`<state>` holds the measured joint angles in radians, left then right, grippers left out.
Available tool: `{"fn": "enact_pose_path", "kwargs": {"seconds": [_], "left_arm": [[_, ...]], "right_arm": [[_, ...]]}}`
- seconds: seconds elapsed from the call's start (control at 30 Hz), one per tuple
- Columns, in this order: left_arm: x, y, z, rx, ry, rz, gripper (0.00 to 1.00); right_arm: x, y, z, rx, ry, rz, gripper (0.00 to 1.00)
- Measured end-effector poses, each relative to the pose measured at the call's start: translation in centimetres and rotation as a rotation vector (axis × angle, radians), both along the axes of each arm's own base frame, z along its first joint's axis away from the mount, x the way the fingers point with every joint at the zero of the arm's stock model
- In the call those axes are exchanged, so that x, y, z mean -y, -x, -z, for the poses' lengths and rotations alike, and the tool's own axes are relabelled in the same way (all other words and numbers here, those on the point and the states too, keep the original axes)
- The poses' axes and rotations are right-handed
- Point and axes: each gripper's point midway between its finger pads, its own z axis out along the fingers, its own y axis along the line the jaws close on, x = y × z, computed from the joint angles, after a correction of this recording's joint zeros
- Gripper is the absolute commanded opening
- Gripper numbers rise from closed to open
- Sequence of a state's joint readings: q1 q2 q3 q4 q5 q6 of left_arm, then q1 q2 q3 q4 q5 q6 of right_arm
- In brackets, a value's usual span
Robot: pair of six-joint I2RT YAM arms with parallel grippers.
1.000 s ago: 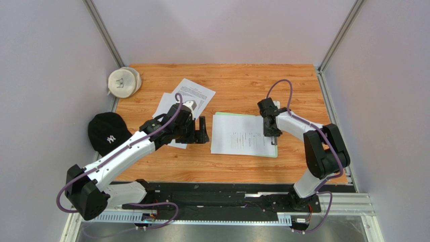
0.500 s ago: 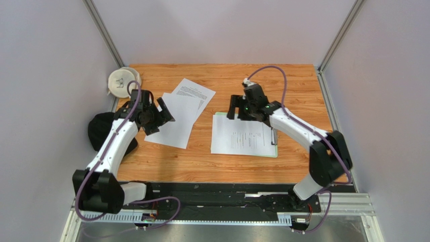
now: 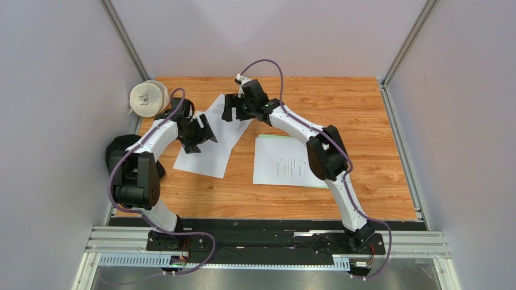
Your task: Put the files into the folder
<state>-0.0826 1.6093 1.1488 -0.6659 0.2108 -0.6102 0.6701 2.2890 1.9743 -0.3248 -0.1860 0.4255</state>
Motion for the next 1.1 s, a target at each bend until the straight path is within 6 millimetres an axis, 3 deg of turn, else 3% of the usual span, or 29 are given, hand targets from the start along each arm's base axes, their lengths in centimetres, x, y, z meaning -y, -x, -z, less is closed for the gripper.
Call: {"fn": "enact_pose_path", "kwargs": {"seconds": [0.07,0.2,0.43,0.47,0.6,0.8,0.97,1.1], "left_arm": [[0.2,-0.6,1.0,-0.016,0.013,-0.025,0.86],[0.3,0.0,3.0,-0.071,0.029,-0.085,0.86],[0.8,3.1,5.6,-0.195,0.077,-0.177,0.86],[0.8,3.4,5.8,-0.205,0.084,-0.187,0.86],[1.3,3.8,6.1,-0.22,0.112,-0.204,0.86],[2.1,4.3,5.9,-0.202,0.183,-0.245,0.85],[2.6,5.3,5.9,-0.189,0.239,-0.283,0.84],[3.2,5.8,5.9,-0.189,0.288,-0.302,0.84]], "right_arm": [[-0.9,-2.1,1.1,0.044,0.027,-0.02,0.9],[-1.0,-4.0,4.2,0.073,0.122,-0.062,0.91],[-0.2,-3.9,8.5,0.015,0.202,-0.07,0.9],[-0.2,-3.7,8.2,0.008,0.19,-0.062,0.9],[1.5,-1.1,8.0,-0.093,0.192,-0.018,0.89],[4.1,5.5,5.7,-0.296,0.09,0.076,0.82],[2.8,9.6,4.3,-0.379,-0.045,0.087,0.71],[0.8,13.0,5.8,-0.448,-0.101,0.068,0.67]]}}
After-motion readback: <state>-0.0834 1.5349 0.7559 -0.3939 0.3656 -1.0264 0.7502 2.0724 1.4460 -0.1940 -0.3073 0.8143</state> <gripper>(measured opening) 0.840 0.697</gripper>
